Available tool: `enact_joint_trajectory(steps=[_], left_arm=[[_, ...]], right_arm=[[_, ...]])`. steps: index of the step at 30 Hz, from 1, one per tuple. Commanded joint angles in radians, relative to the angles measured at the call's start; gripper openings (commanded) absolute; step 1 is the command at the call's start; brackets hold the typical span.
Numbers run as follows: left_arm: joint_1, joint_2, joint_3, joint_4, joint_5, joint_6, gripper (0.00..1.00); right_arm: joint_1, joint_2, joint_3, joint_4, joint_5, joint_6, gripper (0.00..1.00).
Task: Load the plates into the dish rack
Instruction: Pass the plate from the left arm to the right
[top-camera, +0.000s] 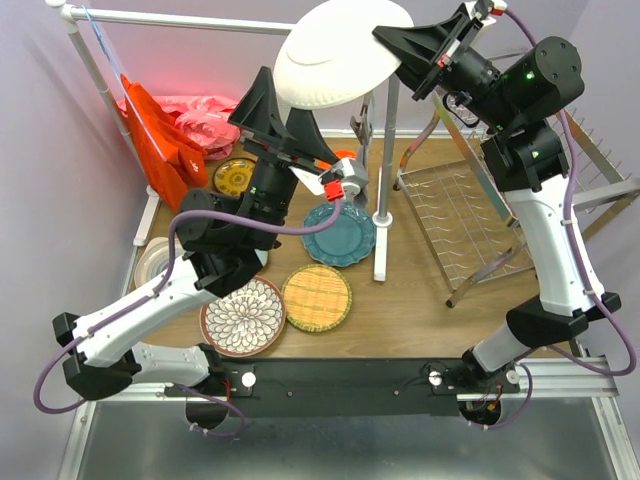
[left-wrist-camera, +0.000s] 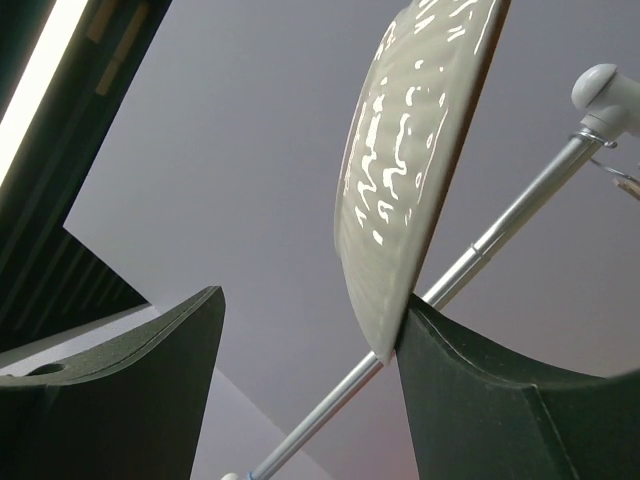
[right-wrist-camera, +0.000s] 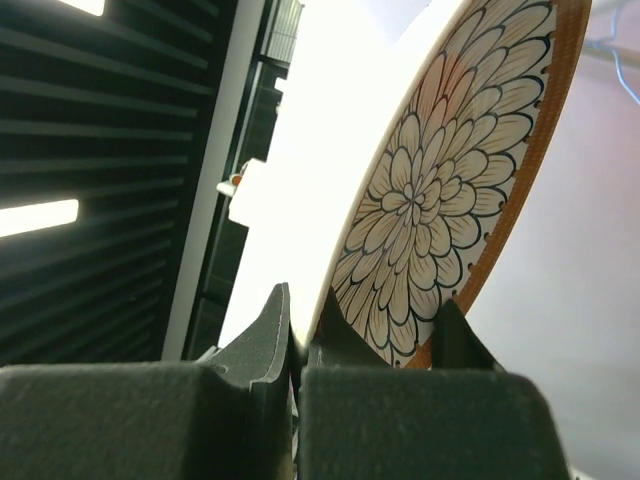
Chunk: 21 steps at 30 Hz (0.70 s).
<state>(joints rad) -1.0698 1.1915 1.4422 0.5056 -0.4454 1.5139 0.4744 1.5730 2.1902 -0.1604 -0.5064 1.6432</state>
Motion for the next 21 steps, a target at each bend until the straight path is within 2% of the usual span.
enact_joint_trajectory(steps=[1, 14, 21], left_arm=[[-0.018, -0.092, -0.02, 0.109, -0.041, -0.035, 0.76], [-0.019, -0.162, -0.095, 0.148, -0.065, -0.057, 0.76], [-0.019, -0.211, -0.178, 0.188, -0.082, -0.093, 0.76]], right_arm=[[-0.043, 0.01, 0.101, 0.231, 0.103, -0.072, 0.0], [-0.092, 0.044, 0.29, 0.344, 0.207, -0.321, 0.0], [-0.245, 0.012, 0.258, 0.328, 0.322, -0.428, 0.0]])
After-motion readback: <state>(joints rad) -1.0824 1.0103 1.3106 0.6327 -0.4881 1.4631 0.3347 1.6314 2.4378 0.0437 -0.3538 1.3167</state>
